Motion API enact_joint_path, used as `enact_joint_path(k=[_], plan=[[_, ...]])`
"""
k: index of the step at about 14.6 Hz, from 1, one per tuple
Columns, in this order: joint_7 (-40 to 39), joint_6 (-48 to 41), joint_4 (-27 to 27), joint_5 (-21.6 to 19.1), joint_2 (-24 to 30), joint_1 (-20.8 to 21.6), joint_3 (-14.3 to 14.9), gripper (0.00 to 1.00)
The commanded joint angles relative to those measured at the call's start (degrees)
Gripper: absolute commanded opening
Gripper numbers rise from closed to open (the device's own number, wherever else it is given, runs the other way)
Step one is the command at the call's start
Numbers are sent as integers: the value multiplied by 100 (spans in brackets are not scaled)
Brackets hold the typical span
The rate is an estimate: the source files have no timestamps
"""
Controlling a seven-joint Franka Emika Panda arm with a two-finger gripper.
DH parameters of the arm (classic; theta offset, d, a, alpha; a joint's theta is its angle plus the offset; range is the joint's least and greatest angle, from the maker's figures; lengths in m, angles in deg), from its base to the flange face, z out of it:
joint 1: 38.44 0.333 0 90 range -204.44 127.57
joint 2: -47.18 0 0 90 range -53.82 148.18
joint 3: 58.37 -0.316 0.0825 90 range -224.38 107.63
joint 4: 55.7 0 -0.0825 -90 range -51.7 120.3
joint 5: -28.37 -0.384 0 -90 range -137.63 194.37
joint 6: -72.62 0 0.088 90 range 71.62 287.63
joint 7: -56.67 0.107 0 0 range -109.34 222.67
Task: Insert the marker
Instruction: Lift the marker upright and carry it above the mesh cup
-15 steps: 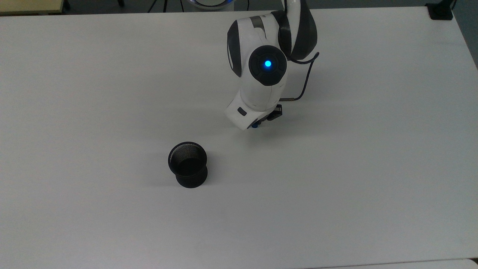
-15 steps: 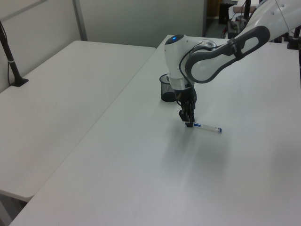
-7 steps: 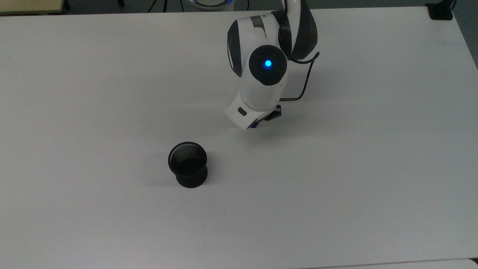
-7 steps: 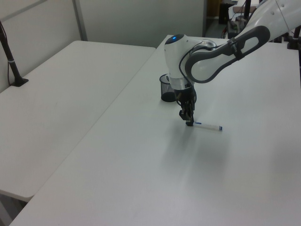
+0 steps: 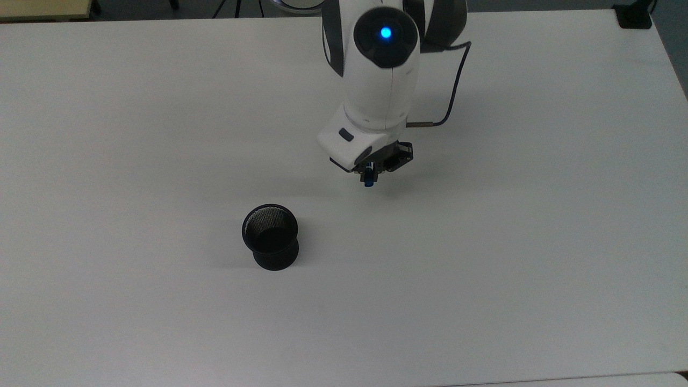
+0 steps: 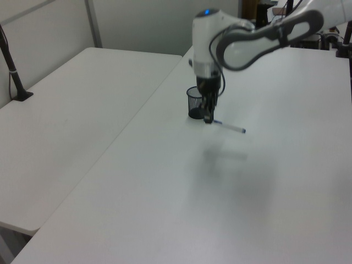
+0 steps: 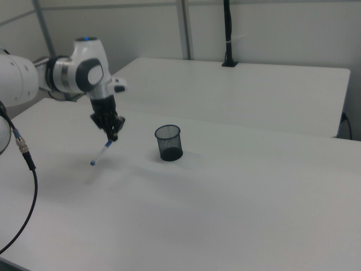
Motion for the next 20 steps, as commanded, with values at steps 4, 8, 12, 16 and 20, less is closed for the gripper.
enact_joint_path(k=[4,8,12,16,20], plan=[[-18,1024,86,90,765,-217,504,0],[-115,2070,138,143,1125,-735,637,0],[-185,2791,296,134,1135,-1105,637,0],[-185,3618,639,152,1021,-1141,637,0],[25,4470,683,152,521,-1019,628,0]])
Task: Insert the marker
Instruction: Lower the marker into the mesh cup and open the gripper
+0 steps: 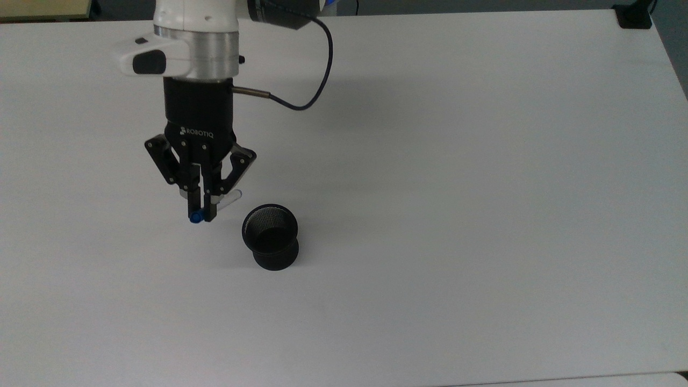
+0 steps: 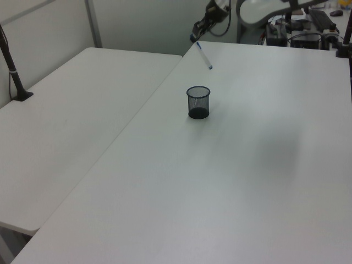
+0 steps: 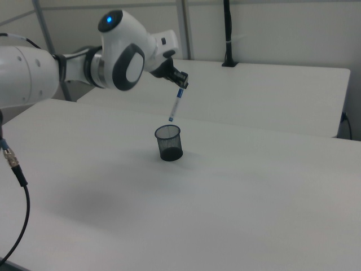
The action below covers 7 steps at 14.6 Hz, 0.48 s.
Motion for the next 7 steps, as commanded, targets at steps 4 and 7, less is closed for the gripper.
enact_joint_path(k=[4,7], plan=[[200,589,127,97,-469,363,27,0],[419,923,127,368,-699,538,141,0]])
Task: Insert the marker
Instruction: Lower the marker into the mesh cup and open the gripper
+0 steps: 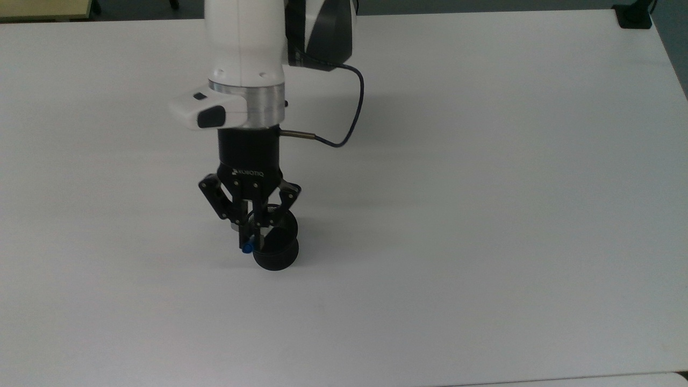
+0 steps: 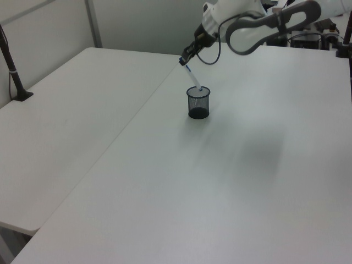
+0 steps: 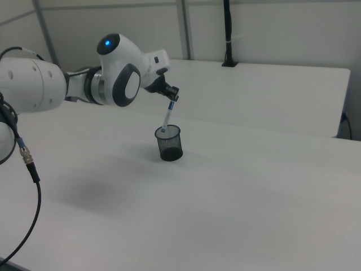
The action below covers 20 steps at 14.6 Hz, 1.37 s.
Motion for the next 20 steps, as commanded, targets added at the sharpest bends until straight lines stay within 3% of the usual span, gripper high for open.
enact_joint_path(k=[1,3,6,7,16,20], plan=[[349,328,121,479,-109,173,174,0],[332,319,252,586,-92,173,209,3],[297,310,498,613,-30,191,210,27],[297,301,560,613,-30,191,210,41],[384,144,613,464,286,156,210,55],[631,-1083,534,288,786,156,148,56]])
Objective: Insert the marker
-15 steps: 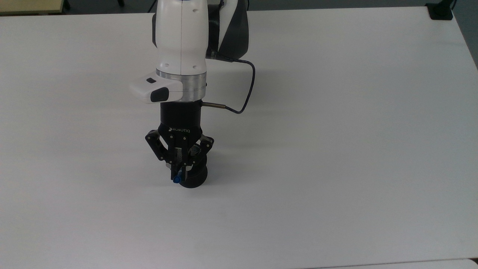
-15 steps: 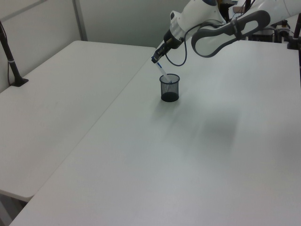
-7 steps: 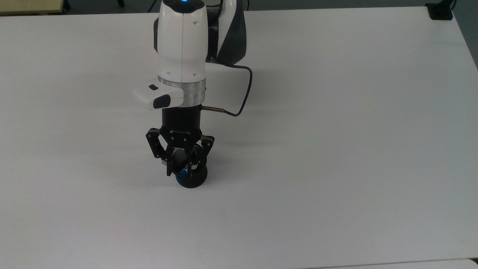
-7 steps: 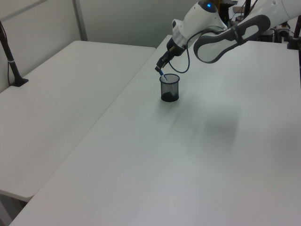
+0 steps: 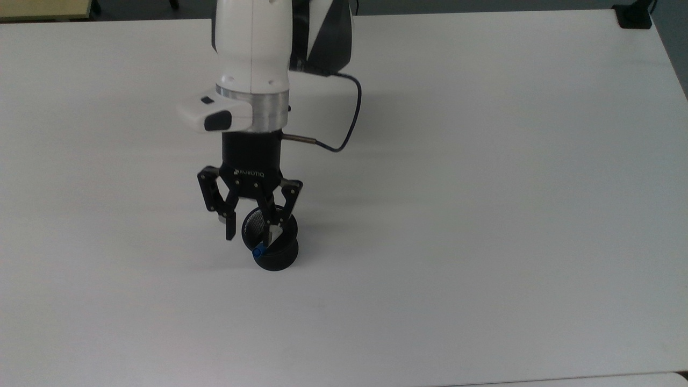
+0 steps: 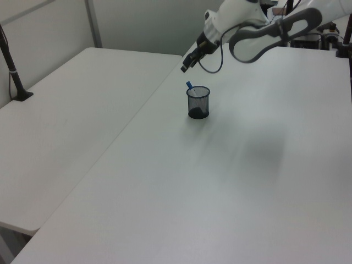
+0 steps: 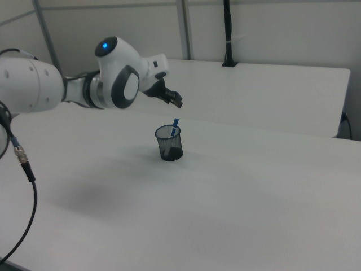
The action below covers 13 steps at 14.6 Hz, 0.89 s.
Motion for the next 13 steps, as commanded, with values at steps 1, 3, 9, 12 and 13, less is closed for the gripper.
enact_joint_path(k=[1,3,9,12,13], plan=[[162,-1542,109,-229,688,115,7,63],[126,-2562,91,-422,977,124,-116,72],[-443,-5701,126,-476,1822,142,-380,100],[-594,-6213,135,-449,2033,107,-380,100],[-655,-6231,126,-449,2033,98,-380,100]])
